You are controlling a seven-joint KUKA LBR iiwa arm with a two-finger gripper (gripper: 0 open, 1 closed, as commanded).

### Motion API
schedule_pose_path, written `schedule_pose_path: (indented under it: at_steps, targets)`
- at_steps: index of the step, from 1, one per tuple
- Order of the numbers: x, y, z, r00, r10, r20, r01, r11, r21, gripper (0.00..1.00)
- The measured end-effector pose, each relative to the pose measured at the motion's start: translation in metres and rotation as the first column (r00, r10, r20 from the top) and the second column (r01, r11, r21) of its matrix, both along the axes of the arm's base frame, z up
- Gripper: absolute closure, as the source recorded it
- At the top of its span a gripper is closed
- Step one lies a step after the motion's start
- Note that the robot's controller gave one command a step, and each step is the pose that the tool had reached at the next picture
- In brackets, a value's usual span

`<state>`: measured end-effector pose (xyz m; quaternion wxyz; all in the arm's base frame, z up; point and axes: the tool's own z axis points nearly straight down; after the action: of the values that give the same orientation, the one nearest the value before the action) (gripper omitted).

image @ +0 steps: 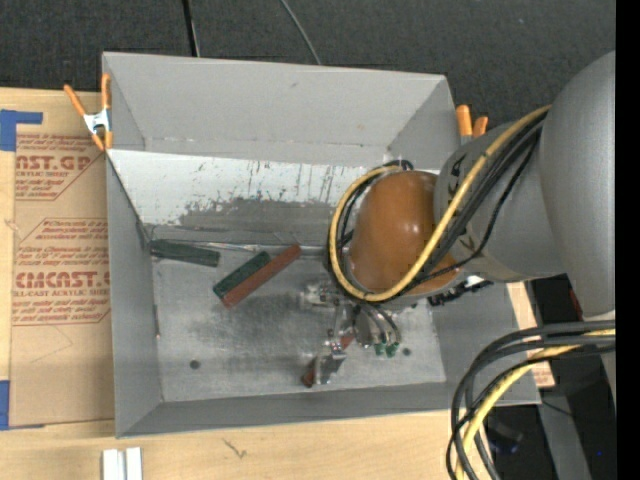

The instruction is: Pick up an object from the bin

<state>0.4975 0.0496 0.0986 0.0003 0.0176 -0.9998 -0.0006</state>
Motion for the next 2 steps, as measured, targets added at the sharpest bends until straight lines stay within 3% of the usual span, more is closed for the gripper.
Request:
schedule_pose_path:
  at_steps: [1, 2]
  targets:
    - [-0.014, -0.0128, -0.027, 0.978, 0.208, -0.009, -0.208, 0.978, 0.0, 1.0]
    - [-0.0139, -0.0128, -0.027, 0.978, 0.209, -0.009, -0.209, 0.978, 0.0, 1.0]
